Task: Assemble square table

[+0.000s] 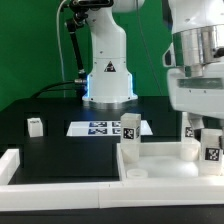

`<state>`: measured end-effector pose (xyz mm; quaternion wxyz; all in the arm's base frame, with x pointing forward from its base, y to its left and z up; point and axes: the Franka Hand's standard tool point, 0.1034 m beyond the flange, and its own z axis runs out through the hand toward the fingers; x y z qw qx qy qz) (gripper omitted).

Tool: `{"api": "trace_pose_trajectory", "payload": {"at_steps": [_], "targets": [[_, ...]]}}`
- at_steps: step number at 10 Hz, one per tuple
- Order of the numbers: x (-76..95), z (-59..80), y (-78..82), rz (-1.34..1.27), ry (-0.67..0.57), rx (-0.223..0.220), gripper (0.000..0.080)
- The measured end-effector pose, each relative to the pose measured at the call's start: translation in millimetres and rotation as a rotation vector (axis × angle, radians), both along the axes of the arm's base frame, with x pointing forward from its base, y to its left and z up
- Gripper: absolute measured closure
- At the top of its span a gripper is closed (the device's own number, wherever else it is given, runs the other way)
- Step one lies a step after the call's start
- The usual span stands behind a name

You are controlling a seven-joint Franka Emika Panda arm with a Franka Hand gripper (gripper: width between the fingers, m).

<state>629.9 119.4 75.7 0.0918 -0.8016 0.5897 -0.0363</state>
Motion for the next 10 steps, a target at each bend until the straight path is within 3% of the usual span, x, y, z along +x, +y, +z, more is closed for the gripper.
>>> {"api": "trace_pose_trajectory", "payload": {"at_steps": [3, 4, 6, 8, 9, 10], "targets": [[-4.2, -1.5, 2.2, 0.255, -0.027, -0.043, 0.0151], [-4.0, -1.6, 1.7, 0.384, -0.033, -0.079, 0.0151], [1.8, -2.6, 4.7, 0.858, -0.053, -0.205, 0.0151], [2.1, -3.2, 5.8, 0.853, -0.051, -0.208, 0.0151], [2.2, -3.2, 5.3, 0.845, -0.051, -0.207, 0.0244], [2.1, -3.4, 5.4, 0.791, -0.047, -0.198, 0.0428]]}}
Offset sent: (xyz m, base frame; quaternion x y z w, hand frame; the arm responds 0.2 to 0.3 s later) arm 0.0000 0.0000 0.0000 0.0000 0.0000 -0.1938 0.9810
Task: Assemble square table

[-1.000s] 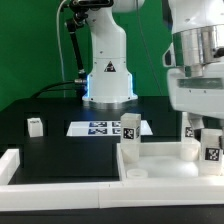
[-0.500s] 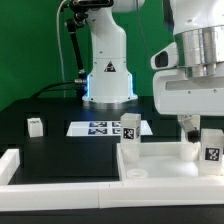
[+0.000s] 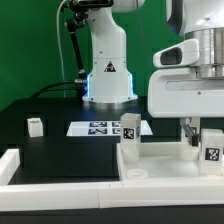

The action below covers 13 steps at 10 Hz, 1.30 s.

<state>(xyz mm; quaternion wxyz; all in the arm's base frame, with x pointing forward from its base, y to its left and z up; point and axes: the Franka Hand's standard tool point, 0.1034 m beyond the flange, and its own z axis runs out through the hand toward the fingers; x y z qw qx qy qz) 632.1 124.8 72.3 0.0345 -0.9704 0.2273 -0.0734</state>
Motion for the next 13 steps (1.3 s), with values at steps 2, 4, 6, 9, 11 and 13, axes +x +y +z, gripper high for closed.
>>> {"api": "trace_pose_trajectory", "payload": {"at_steps": [2, 4, 6, 9, 11, 13], "targets": [[-1.9, -1.8, -3.6, -0.146, 0.012, 0.019, 0.0505], [-1.5, -1.7, -7.4, -0.385, 0.024, 0.056, 0.0505], [-7.7, -3.0, -1.3, -0.872, 0.082, 0.125, 0.0505], [-3.6, -2.7, -0.3, -1.192, 0.107, 0.229, 0.0508], [-4.0, -3.4, -0.2, -1.213, 0.108, 0.229, 0.0508], [-0.5, -3.3, -1.9, -0.946, 0.041, 0.204, 0.0265]]}}
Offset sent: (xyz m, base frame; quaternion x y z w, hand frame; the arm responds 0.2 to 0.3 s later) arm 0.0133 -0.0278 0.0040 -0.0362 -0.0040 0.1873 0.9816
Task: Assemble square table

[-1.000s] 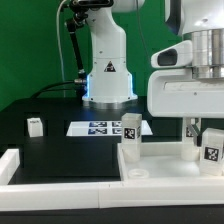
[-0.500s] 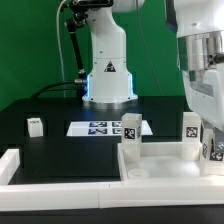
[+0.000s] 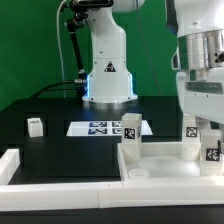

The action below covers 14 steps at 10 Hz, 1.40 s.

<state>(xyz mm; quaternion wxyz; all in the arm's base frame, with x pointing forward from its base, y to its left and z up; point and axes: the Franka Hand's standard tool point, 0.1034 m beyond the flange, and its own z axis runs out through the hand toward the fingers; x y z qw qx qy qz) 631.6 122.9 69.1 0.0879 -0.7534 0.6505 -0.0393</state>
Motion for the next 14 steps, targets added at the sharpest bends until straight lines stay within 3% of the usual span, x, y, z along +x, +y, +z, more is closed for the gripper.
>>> {"api": "trace_pose_trajectory", "payload": {"at_steps": [1, 4, 6, 7, 9, 11, 12, 13, 14], "targets": [[1.7, 0.0, -3.0, 0.220, -0.052, -0.048, 0.0186], [-1.0, -1.5, -5.4, 0.469, -0.070, -0.100, 0.0151], [-0.1, -1.3, -8.2, 0.851, -0.085, -0.201, 0.0150], [0.2, -0.1, -7.3, 0.989, -0.082, -0.230, 0.0150], [-0.1, -1.3, -8.6, 0.957, -0.078, -0.225, 0.0150], [-0.2, -1.5, -8.7, 0.954, -0.077, -0.224, 0.0411], [-0.5, -1.9, -8.2, 0.855, -0.073, -0.203, 0.0411], [-0.5, -2.0, -8.7, 0.805, -0.070, -0.194, 0.0509], [-0.5, -2.0, -10.5, 0.677, -0.061, -0.172, 0.0509]]}}
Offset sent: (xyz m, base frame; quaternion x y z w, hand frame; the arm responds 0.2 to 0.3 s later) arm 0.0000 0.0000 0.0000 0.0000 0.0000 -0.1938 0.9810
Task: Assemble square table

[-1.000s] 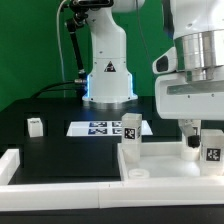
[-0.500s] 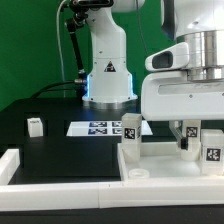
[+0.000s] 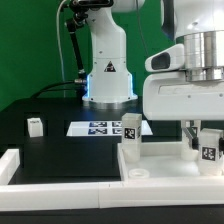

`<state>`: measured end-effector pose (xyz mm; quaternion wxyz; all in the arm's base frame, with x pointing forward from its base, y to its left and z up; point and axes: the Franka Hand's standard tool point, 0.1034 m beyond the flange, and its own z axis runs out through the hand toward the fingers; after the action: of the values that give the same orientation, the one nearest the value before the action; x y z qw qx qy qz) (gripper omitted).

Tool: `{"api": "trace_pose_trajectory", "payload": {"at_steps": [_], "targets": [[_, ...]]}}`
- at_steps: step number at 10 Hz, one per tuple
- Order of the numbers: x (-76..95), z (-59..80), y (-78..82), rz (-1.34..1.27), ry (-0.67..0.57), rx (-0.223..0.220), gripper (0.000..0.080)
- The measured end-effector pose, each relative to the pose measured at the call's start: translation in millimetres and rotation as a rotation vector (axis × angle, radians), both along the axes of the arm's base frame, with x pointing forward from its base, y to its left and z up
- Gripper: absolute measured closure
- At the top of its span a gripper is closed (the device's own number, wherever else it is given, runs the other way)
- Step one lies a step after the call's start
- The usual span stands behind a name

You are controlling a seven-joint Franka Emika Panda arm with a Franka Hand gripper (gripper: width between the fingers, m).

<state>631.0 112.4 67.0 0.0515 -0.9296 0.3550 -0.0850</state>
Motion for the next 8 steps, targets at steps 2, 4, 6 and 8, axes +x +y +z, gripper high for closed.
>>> {"api": "trace_pose_trajectory", "payload": {"at_steps": [2, 4, 6, 8], "targets": [[-0.8, -0.3, -1.5, -0.272, 0.027, 0.043, 0.0509], [-4.1, -0.2, 0.2, -0.615, 0.085, 0.105, 0.0509], [-4.6, -0.2, 1.1, -0.907, 0.111, 0.184, 0.0508], [-5.4, -0.7, 0.4, -1.098, 0.124, 0.248, 0.0508]]}}
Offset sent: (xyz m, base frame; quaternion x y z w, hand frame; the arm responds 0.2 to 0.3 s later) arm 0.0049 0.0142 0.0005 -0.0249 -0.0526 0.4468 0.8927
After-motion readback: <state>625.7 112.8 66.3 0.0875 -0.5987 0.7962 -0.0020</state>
